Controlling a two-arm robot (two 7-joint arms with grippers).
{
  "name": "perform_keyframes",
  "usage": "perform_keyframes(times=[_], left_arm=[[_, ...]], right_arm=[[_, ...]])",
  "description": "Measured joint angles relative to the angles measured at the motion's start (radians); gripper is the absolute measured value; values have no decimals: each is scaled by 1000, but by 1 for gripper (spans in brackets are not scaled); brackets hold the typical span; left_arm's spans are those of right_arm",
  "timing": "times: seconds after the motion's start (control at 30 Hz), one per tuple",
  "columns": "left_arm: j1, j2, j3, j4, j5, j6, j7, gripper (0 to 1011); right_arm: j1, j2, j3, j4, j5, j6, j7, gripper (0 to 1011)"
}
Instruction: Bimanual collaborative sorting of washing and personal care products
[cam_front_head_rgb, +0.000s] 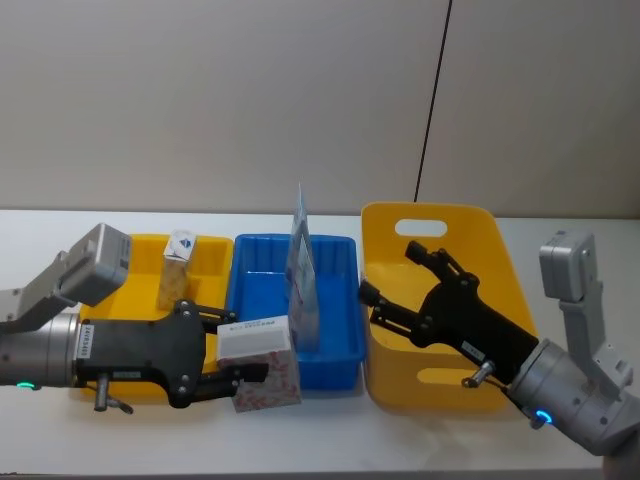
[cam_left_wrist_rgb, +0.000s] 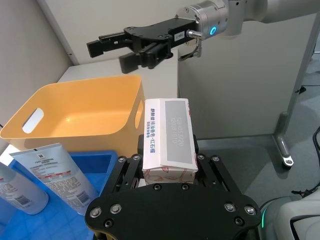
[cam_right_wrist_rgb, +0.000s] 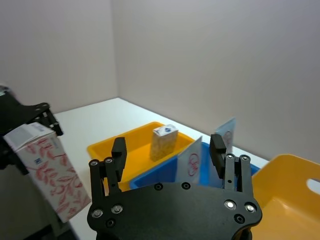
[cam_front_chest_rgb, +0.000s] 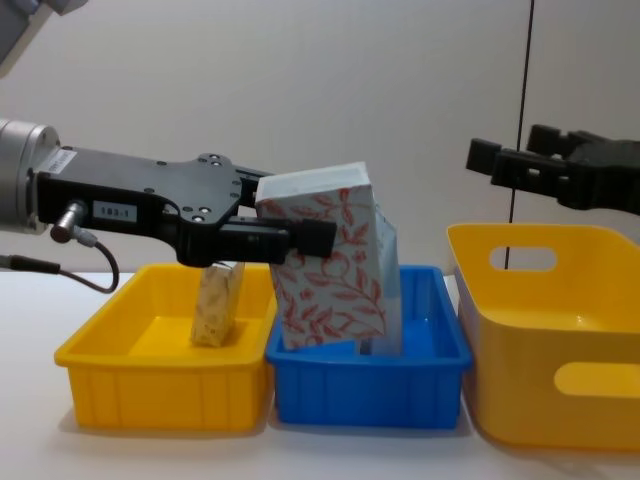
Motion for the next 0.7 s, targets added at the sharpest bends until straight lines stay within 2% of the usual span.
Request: perform_keyframes(times=[0.2,0.23,0.33,0.4,0.7], left_arm=[[0,0,0,0,0,0,0,392],[0,0,0,0,0,0,0,392],[0,0,0,0,0,0,0,392],[0,0,0,0,0,0,0,392],[0,0,0,0,0,0,0,392]], right_arm=[[45,30,-28,43,32,-2,112,1002],[45,30,-28,43,32,-2,112,1002],[62,42,-40,62,43,-3,161,1002],[83,57,-54,82,52,-6,215,1002],[142,92,-101,148,59,-29,359,1002]])
